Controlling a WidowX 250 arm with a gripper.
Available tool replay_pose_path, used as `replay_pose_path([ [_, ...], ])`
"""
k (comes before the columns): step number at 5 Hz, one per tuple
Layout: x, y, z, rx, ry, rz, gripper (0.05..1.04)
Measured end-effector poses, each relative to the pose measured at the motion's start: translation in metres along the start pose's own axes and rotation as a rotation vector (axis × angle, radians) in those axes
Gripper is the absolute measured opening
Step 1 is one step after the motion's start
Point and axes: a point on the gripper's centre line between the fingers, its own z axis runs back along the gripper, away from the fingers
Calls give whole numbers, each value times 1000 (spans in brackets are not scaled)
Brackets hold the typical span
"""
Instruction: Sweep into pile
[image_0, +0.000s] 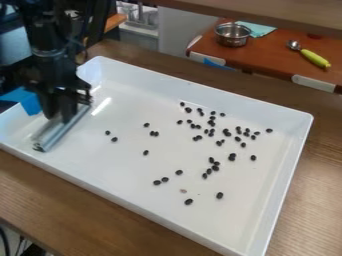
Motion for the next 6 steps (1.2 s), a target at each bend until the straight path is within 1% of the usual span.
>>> replay_pose_path([
  [1, -2, -26, 1, -29, 37, -8, 336],
  [2, -2, -48, 1, -42, 48, -15, 336],
  [3, -8, -70, 1, -36, 43, -33, 336],
  [4, -16, -92, 2, -38, 49, -54, 336],
  [5, -33, -123, 6, -73, 81, -86, 336],
  [6, -45, -147, 9, -94, 107, -107, 336],
])
